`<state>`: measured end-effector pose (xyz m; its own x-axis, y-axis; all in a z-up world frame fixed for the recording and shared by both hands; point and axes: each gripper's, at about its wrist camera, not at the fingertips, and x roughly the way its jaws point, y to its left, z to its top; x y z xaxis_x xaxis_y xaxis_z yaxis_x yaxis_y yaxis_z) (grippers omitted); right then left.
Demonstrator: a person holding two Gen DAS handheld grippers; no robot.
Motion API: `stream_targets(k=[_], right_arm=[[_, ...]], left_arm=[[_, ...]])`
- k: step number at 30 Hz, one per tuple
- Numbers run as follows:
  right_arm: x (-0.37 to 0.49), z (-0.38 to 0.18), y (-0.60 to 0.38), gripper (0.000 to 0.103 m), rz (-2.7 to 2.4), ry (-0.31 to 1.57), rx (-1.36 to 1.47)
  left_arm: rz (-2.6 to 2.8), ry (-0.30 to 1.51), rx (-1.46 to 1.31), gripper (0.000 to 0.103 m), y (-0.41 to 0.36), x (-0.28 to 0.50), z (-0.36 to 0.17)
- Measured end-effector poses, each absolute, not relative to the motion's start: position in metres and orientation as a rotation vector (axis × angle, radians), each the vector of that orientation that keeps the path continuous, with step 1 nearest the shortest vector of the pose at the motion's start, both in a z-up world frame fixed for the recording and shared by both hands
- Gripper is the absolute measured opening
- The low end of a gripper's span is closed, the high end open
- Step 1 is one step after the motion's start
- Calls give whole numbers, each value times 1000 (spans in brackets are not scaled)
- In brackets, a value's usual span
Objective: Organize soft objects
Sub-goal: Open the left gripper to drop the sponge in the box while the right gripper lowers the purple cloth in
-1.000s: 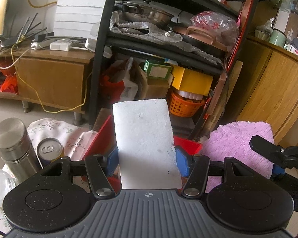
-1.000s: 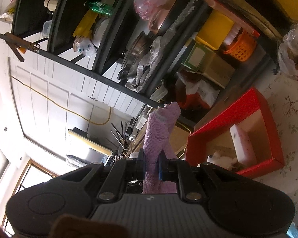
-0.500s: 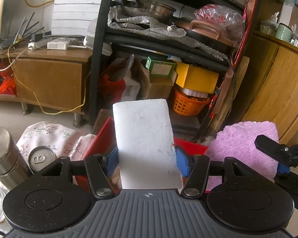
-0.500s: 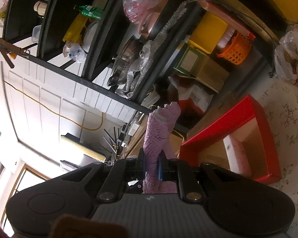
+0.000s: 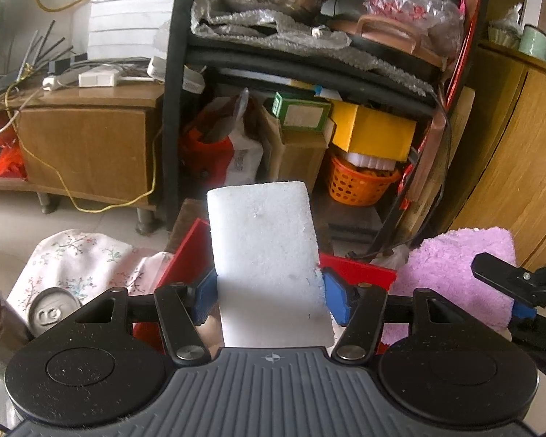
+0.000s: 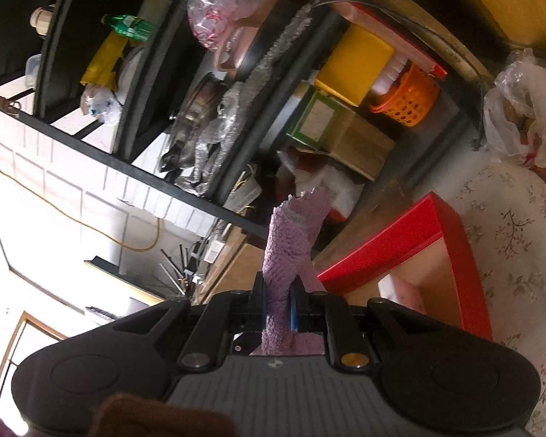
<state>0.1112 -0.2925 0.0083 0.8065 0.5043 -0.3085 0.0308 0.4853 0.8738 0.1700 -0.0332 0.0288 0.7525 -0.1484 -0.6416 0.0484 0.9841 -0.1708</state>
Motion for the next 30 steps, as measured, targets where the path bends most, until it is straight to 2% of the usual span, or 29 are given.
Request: stream_targets(k=[4, 7, 30], right_arm=[[121, -2, -292, 0, 284, 608, 1032], [127, -9, -292, 0, 280, 637, 1042], [105, 10, -267, 10, 329, 663, 1001]], left_arm=[[-96, 734, -138, 69, -35, 179, 19], [-93, 746, -139, 79, -34, 182, 14], [-81, 734, -85, 83, -25, 145, 32]])
